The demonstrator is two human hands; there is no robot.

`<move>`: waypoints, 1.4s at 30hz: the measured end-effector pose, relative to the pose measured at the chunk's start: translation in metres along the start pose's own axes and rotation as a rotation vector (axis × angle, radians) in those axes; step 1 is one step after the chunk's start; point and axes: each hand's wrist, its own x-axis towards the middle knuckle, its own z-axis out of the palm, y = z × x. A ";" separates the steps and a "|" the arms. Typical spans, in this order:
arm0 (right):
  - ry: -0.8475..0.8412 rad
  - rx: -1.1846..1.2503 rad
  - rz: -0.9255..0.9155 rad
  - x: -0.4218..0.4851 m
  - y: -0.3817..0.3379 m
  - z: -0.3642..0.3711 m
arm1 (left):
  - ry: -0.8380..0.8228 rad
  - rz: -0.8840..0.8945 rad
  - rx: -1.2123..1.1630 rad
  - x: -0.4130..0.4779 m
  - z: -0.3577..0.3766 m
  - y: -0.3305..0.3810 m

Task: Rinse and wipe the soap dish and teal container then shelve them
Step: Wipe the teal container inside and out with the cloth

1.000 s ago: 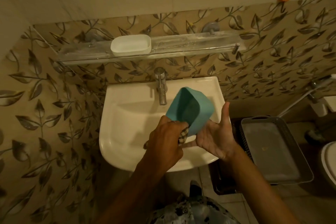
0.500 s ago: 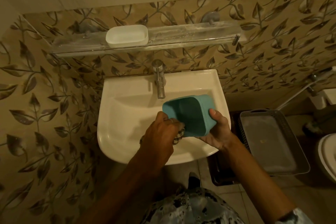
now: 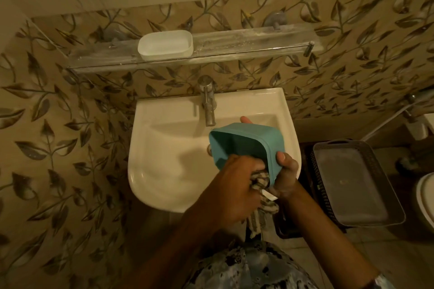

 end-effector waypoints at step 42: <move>0.162 -0.494 -0.125 -0.001 -0.016 0.011 | -0.032 -0.431 -1.191 0.000 -0.034 -0.006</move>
